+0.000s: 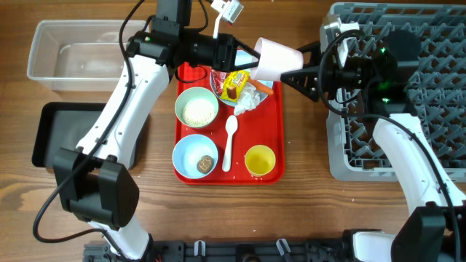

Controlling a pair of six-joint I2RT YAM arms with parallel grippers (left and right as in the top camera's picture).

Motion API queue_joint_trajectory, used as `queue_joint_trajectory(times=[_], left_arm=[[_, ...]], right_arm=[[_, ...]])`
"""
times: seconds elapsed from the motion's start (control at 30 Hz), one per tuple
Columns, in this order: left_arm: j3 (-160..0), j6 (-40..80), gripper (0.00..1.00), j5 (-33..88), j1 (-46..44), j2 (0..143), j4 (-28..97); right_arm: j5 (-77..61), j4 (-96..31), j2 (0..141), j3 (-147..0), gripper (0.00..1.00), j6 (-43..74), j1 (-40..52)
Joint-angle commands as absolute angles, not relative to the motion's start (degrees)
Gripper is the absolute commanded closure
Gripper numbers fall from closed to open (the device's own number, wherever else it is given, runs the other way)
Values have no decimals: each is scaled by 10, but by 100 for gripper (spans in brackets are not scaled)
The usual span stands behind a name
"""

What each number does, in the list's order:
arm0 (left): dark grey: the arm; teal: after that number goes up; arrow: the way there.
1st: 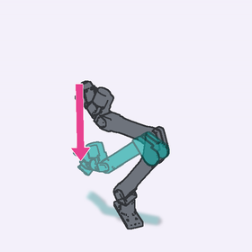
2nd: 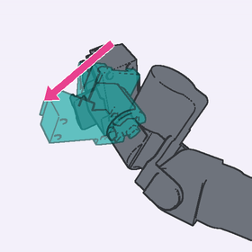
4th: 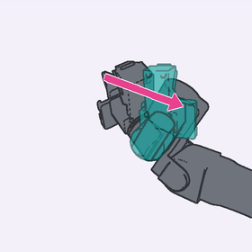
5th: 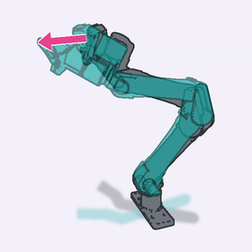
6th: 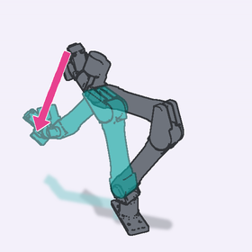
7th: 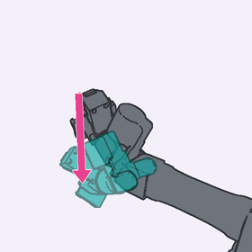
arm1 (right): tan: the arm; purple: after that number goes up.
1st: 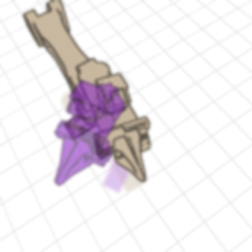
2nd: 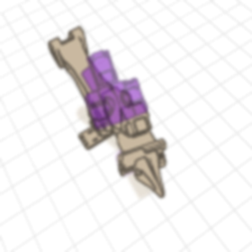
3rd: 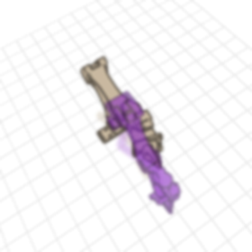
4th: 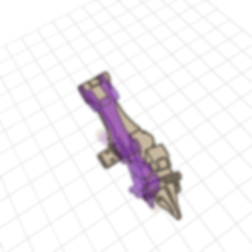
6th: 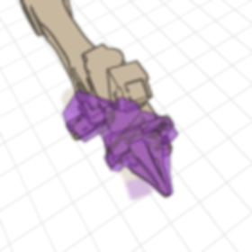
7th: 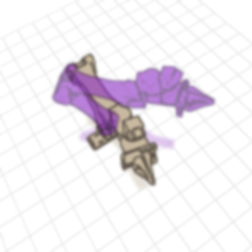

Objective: Sort waste into correct bins and load items into the dishwasher rack
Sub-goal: 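Carry the pink cup with the right gripper into the dish rack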

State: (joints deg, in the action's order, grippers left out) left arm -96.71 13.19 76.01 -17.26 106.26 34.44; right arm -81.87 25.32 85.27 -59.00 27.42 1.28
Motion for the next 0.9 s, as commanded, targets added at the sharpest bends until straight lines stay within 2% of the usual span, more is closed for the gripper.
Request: queue_joint_trajectory(times=[0.0,0.07,0.23,0.37,0.47,0.57,0.87], left_arm=[[-975,127,96,798,-176,1058,343],[-975,127,96,802,-176,1058,343],[-975,126,96,801,-176,1058,354],[-975,126,79,801,-176,1058,354],[-975,126,54,801,-176,1058,354],[-975,126,39,801,-176,1058,354],[-975,126,37,794,-172,1058,354]], right_arm=[[-835,262,860,-584,27,269,0],[-838,268,860,-584,28,270,0],[-842,277,860,-584,46,270,0],[-846,279,860,-584,51,270,0],[-846,279,860,-584,52,270,0],[-846,279,859,-584,52,270,-5],[-898,280,859,-584,52,272,-107]])
